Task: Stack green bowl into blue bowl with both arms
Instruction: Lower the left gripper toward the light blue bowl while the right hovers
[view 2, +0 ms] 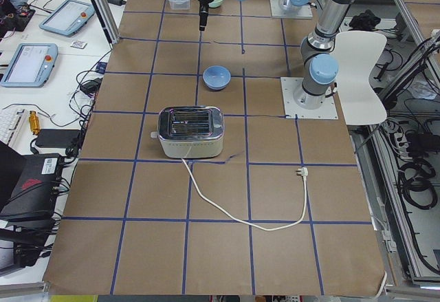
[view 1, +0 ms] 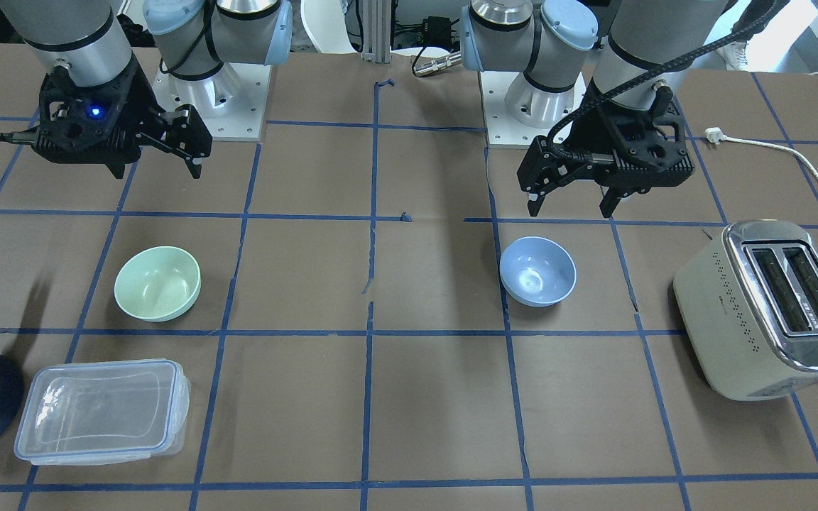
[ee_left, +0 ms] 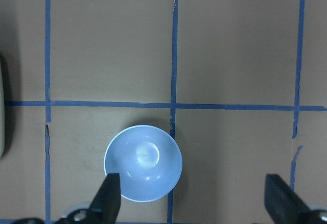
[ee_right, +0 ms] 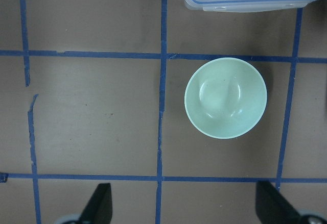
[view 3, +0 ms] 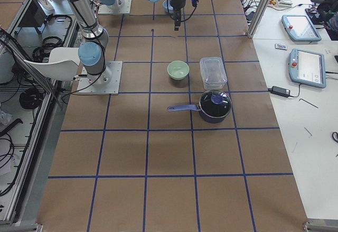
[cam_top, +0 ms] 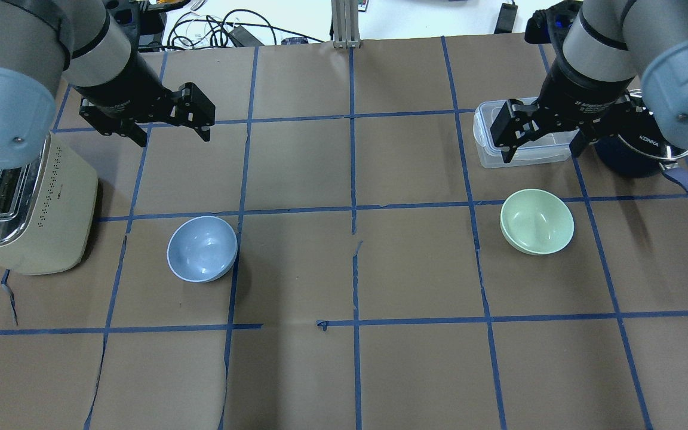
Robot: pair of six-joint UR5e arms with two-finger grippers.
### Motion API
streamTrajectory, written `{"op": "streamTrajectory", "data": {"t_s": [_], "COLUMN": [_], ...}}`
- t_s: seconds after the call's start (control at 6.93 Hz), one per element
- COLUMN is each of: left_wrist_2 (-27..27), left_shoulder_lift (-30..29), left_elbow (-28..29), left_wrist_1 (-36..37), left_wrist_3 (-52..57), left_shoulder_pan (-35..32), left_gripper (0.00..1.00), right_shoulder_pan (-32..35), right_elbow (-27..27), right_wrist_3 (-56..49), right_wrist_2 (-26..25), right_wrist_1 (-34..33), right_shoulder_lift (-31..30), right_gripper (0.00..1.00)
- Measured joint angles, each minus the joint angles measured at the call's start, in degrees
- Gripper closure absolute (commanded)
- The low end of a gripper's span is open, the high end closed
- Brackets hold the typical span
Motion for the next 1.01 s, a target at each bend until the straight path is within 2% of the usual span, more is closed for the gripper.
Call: {"op": "streamTrajectory", "data": {"t_s": [1.01], "left_wrist_2": [0.0], "left_shoulder_lift": [-0.6], "left_elbow": [1.7], "left_wrist_1": [-5.4], "left_wrist_3": [-0.2], "left_shoulder_pan": [0.1], "left_gripper": [0.00], "right_shoulder_pan": [0.1], "right_elbow": [0.2], "right_wrist_3": [3.7], "right_wrist_2": [0.1], "right_wrist_1": [1.0], "right_shoulder_lift": [-0.8], "right_gripper": [0.00]}}
